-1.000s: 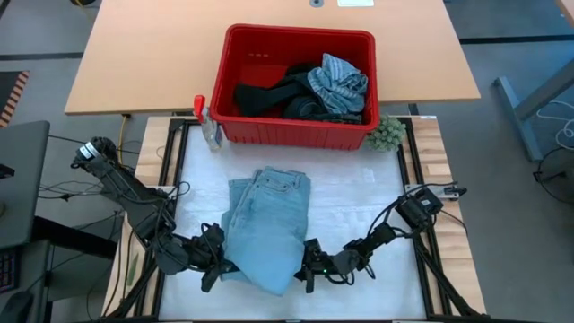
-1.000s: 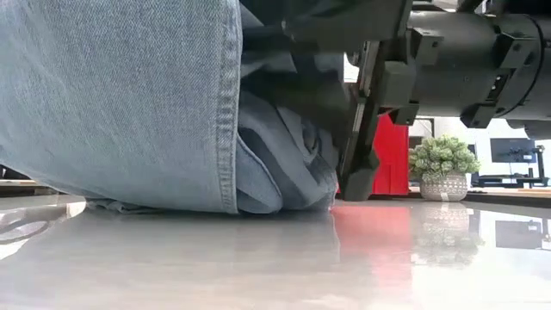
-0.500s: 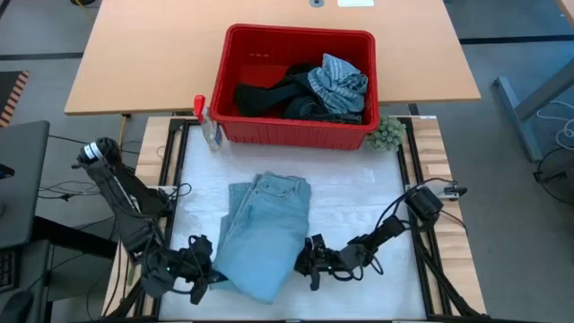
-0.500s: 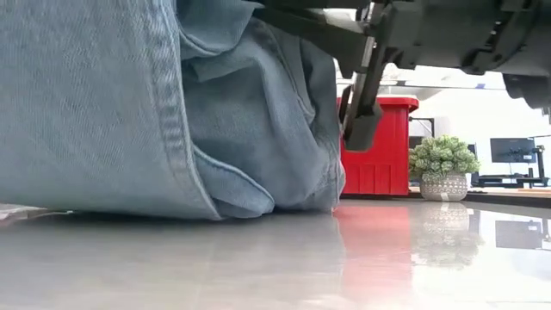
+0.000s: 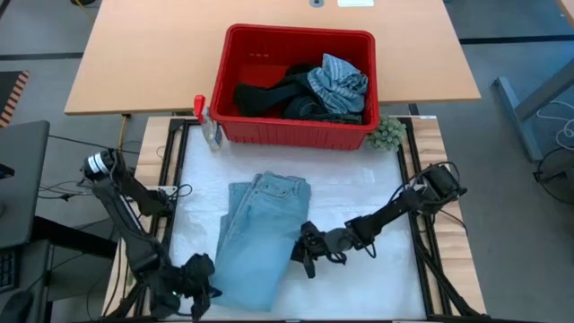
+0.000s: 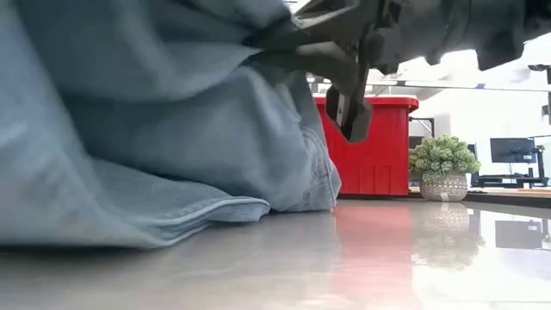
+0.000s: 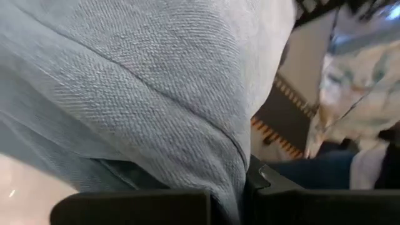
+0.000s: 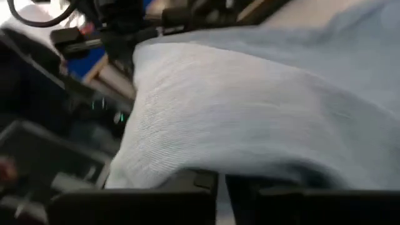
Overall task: Fold laundry
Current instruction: Fold the blue pants from the red laundry bin
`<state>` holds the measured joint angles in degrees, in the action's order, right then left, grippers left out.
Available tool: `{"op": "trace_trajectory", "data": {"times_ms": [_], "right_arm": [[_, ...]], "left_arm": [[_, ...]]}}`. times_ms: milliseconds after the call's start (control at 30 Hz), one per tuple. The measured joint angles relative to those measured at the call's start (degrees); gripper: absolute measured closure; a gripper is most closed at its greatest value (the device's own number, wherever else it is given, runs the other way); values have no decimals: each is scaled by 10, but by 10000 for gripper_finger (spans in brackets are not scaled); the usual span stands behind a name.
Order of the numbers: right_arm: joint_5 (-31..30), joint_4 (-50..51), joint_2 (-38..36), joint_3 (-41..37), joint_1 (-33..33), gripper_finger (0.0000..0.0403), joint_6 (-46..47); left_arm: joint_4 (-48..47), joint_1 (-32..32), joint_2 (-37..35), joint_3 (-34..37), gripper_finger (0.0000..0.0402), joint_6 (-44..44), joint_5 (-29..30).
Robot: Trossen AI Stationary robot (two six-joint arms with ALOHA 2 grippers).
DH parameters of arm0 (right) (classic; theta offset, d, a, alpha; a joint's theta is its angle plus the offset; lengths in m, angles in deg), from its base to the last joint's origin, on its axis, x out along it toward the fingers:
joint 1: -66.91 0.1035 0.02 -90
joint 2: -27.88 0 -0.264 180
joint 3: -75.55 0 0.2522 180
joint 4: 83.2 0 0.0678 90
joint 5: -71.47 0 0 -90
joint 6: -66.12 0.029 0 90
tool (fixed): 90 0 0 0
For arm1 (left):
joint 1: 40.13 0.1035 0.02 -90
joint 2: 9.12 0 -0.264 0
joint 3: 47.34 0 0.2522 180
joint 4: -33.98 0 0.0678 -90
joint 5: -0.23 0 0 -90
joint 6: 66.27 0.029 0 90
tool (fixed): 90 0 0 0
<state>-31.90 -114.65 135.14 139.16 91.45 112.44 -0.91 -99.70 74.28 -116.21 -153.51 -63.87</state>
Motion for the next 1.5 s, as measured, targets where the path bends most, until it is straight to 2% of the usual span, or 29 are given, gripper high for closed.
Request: {"op": "trace_trajectory", "data": {"times_ms": [67,200,367,467,567,800,900,1000,1100,1200,1267,1400,1500], "right_arm": [[34,17,-2,0,-5,326,-8],[65,69,-2,0,-6,263,-16],[174,120,-1,0,-6,194,-14],[230,125,-6,0,-6,174,-6],[263,162,-20,0,-7,170,2],[265,303,-78,0,-25,181,0],[227,359,-111,-6,-48,186,57],[169,366,-146,-36,-72,187,84],[143,333,-176,-74,-106,187,114],[134,279,-186,-109,-141,182,131],[133,259,-183,-120,-162,172,133],[134,254,-171,-122,-201,148,164],[134,260,-170,-122,-226,136,177]], "left_arm": [[8,-1,26,0,401,-5,-29],[48,0,74,0,401,-6,-76],[105,0,124,0,401,-12,-123],[117,0,144,0,393,-18,-145],[112,0,151,0,366,-14,-150],[73,0,128,0,266,-4,-167],[51,0,110,0,223,-17,-182],[39,0,84,0,192,-13,-180],[15,0,54,0,178,-3,-160],[-30,0,18,0,176,0,-111],[-67,0,-6,0,177,0,-55],[-120,5,-50,0,177,-7,107],[-191,35,-73,0,177,-55,144]]}}
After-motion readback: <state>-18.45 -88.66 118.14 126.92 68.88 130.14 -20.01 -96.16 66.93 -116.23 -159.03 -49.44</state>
